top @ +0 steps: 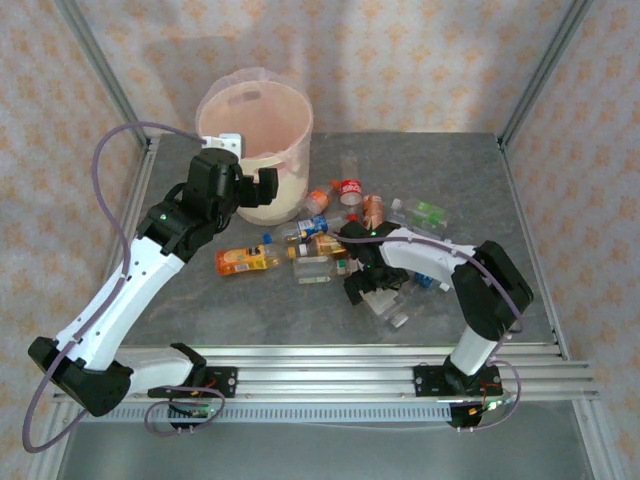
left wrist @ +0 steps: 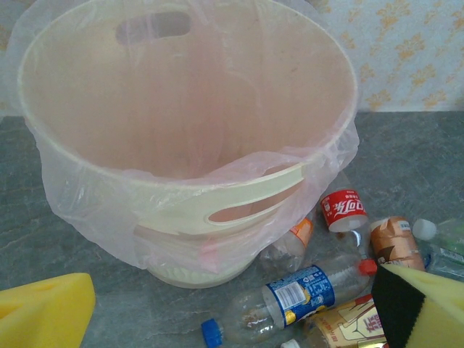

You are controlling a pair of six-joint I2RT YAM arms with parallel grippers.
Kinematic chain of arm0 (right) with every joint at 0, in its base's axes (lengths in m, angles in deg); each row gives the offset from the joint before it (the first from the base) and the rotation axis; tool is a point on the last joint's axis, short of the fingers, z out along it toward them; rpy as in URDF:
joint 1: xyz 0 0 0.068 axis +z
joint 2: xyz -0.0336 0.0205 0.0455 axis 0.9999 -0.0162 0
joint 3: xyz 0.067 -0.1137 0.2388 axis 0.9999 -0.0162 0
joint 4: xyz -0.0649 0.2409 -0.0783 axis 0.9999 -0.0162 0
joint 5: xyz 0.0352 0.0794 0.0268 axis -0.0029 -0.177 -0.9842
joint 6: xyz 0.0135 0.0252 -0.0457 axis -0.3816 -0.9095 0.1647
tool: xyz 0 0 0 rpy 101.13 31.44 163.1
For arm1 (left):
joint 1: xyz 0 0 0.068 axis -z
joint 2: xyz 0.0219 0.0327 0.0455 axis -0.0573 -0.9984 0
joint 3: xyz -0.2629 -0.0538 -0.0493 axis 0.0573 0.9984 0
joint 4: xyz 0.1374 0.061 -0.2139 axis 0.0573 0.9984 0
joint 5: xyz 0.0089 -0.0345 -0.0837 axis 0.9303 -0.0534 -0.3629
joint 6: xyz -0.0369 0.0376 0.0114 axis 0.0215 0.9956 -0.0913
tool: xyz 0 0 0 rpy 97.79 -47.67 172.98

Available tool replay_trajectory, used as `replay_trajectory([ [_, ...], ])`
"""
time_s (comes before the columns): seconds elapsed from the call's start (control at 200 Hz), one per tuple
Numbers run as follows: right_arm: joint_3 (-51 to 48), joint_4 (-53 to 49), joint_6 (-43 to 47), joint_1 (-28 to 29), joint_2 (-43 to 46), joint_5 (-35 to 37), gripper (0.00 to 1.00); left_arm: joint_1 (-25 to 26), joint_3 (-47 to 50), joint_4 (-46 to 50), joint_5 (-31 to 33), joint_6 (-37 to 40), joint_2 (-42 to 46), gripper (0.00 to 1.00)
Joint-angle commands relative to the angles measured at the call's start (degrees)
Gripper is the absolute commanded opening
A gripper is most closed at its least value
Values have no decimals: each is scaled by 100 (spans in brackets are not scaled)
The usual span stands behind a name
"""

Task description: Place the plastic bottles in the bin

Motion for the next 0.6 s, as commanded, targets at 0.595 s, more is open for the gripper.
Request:
replay_trajectory([
  [0.595, 101, 58, -158, -19, 1342, 96, 64, 33, -93, 36, 111, -180, 283, 100],
])
